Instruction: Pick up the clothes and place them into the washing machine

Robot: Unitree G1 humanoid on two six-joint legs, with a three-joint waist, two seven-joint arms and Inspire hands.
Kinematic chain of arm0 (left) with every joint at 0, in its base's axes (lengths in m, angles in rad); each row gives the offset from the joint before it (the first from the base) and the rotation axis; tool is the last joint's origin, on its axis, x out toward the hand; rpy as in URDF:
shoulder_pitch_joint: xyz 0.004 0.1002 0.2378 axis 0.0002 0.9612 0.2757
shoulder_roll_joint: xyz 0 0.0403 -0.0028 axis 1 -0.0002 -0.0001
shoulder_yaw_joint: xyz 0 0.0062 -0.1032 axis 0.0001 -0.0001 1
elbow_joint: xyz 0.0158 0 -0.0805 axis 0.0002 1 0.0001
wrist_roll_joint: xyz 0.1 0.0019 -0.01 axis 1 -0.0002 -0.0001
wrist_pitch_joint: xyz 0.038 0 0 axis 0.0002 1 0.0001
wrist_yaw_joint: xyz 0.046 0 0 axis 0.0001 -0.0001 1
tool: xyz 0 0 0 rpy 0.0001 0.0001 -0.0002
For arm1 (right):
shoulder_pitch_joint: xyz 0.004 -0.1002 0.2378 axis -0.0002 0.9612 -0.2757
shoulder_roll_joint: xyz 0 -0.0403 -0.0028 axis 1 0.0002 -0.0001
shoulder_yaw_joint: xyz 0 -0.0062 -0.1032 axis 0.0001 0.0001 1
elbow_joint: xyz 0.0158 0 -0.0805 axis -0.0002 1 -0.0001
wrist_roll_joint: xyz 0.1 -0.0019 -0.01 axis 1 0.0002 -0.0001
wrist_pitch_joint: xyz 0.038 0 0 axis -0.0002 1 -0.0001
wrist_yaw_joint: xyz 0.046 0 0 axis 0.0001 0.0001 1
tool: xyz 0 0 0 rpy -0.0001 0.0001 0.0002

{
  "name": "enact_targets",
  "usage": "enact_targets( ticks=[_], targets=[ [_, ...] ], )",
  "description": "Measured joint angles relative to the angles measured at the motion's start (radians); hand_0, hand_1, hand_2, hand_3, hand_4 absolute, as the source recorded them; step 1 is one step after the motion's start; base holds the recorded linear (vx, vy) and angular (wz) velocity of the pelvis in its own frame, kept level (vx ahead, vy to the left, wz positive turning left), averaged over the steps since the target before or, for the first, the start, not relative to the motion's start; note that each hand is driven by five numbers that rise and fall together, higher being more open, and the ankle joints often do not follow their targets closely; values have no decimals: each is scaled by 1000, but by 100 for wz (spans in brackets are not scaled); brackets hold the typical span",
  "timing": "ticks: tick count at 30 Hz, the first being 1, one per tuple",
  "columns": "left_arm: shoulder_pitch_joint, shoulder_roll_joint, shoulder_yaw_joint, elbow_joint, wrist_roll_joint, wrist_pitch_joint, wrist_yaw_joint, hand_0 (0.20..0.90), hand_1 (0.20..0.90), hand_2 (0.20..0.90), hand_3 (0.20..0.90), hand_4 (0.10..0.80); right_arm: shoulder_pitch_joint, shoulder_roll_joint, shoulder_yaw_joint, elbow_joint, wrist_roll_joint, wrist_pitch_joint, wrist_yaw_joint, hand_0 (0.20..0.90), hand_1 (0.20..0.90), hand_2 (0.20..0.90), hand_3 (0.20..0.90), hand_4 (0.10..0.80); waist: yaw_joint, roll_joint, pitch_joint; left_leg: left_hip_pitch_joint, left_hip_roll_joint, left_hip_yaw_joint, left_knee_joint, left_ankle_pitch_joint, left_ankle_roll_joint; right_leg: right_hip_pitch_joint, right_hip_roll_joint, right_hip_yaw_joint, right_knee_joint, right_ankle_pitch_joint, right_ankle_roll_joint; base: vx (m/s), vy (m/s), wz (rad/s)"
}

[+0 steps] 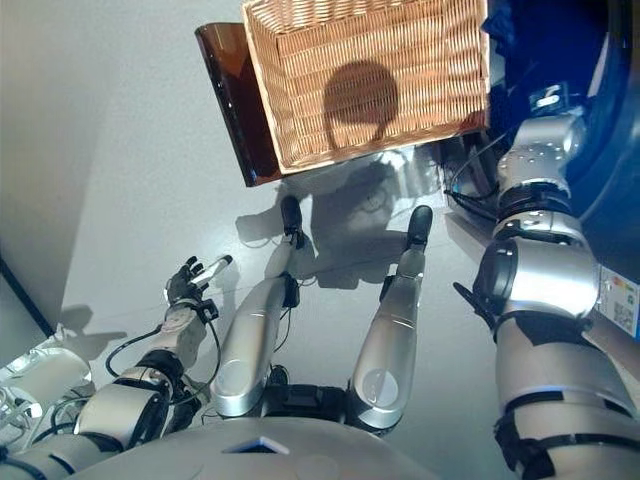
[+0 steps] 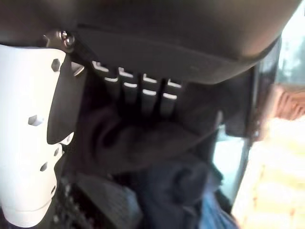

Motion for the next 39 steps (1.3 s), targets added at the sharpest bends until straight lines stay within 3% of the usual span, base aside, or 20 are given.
enact_targets(
  ticks=[20, 31, 39],
  targets=[
    [5, 0, 0, 0, 1, -11, -22, 900, 900, 900, 900, 800, 14, -6, 144, 11, -205, 92, 63, 900, 900, 900, 900, 800, -3, -2, -1, 12, 1, 18, 1, 0, -1, 6, 6, 14, -15, 15, 0, -2, 2, -2],
    [15, -1, 5, -1, 1, -21, -30, 900, 900, 900, 900, 800, 80, -3, 293, -42, -521, 193, 58, 900, 900, 900, 900, 800, -10, -4, -2, 57, 3, 27, 0, -1, -1, 46, 8, 21, -17, 18, -1, 5, 0, -3],
    [28, -3, 35, -2, 2, -28, -32, 900, 900, 900, 900, 800, 132, 12, 365, -153, -685, 215, 64, 900, 900, 900, 900, 800, -24, -19, -17, 86, 17, 35, 0, -7, -10, 74, 22, 30, -32, 23, -10, -5, -3, -7]
  ],
)
